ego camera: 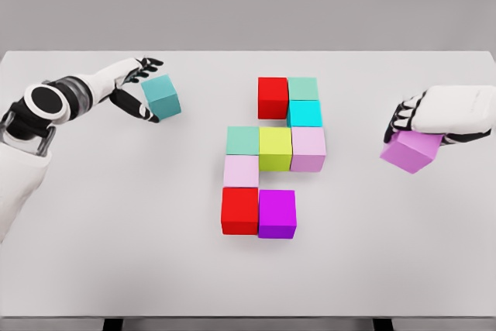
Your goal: Assemble the squares on the desktop into the number 2
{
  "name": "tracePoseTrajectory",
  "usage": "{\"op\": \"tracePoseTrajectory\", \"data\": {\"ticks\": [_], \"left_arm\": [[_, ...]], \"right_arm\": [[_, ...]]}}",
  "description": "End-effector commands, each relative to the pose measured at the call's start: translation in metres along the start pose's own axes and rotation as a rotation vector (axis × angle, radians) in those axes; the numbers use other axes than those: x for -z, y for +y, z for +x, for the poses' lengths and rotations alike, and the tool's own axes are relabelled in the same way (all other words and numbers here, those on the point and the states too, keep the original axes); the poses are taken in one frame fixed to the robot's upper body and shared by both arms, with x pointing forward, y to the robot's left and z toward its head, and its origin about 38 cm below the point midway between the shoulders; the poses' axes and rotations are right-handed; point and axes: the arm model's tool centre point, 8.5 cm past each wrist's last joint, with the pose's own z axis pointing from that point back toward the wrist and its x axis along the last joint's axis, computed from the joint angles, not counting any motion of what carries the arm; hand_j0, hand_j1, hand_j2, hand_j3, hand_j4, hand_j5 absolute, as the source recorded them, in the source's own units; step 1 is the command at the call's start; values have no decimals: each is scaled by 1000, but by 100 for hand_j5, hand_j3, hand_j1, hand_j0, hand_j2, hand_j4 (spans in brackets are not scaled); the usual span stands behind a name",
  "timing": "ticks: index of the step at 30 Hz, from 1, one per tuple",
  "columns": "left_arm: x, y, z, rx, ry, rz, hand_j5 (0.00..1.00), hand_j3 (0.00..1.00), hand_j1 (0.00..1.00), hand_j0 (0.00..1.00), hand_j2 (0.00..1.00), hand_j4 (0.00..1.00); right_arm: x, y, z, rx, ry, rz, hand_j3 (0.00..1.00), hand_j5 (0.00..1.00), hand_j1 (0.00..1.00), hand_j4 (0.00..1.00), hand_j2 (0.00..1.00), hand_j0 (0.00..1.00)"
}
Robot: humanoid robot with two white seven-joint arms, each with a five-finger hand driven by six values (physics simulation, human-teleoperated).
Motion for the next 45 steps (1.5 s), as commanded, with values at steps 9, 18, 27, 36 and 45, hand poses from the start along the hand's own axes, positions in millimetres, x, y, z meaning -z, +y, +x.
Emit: {"op": "tracePoseTrajectory", "data": {"ticks": [9, 18, 27, 36, 45], "left_arm": [[7, 8, -15, -46, 41, 23, 100, 100, 100, 100, 100, 100], [15, 5, -16, -74, 52, 22, 100, 100, 100, 100, 100, 100], [24, 2, -18, -102, 65, 9, 100, 100, 100, 100, 100, 100], [33, 5, -21, -131, 90, 1, 100, 100, 100, 100, 100, 100], [42, -1, -17, -130, 104, -4, 96, 96, 96, 96, 96, 96]], "right_arm": [[56, -3, 43, -88, -159, 20, 59, 59, 59, 59, 59, 59], [98, 3, 71, -119, -271, 50, 59, 59, 59, 59, 59, 59], [101, 1, 73, -133, -273, 49, 61, 61, 61, 61, 61, 61], [108, -2, 77, -140, -290, 39, 62, 62, 62, 62, 62, 62], [110, -2, 80, -139, -298, 39, 62, 62, 62, 62, 62, 62]]}}
